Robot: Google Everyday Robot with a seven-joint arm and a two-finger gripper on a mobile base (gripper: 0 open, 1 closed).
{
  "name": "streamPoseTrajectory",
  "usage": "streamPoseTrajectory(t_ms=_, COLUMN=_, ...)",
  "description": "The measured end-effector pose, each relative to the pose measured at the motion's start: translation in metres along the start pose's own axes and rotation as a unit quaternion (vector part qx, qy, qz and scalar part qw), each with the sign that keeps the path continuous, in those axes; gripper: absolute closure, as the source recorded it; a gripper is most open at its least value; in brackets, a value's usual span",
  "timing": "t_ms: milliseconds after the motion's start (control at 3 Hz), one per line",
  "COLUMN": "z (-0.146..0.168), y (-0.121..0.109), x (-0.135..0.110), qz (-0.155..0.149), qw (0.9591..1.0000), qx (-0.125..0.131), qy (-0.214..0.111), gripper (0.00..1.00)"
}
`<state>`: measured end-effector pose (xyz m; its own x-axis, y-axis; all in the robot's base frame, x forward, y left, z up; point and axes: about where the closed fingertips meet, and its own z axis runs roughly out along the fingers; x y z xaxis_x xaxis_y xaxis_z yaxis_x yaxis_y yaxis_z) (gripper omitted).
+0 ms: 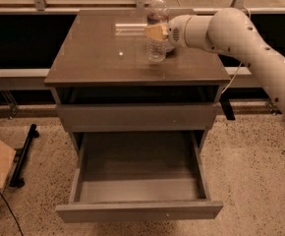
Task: Pick water bottle from middle drawer and place on counter
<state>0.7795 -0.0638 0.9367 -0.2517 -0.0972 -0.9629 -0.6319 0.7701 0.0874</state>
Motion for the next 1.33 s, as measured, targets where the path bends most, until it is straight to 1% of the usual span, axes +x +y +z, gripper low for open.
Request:
streamPoseTrajectory(t_ms=333, z=0.016, y=-0.004, x=0.015, qz=-0.008, qw=0.9997, qx=0.022, qy=-0.012, gripper=0.8)
streamPoseTrajectory(t_ms=667, z=0.024, y=-0.007, x=0.025, qz=-0.009, qw=0.999, qx=0.038, qy=-0.022, gripper=0.55)
streamPoseTrajectory(t_ms=1000, z=0.021, y=-0.012, x=0.028, qz=0.008, qw=0.998, qx=0.044, qy=-0.046, gripper=0.26)
streamPoseTrajectory(t_ms=1333, z=0.017, y=-0.013, x=0.027, qz=0.022, qw=0.9977, qx=0.034, qy=-0.055, gripper=0.03)
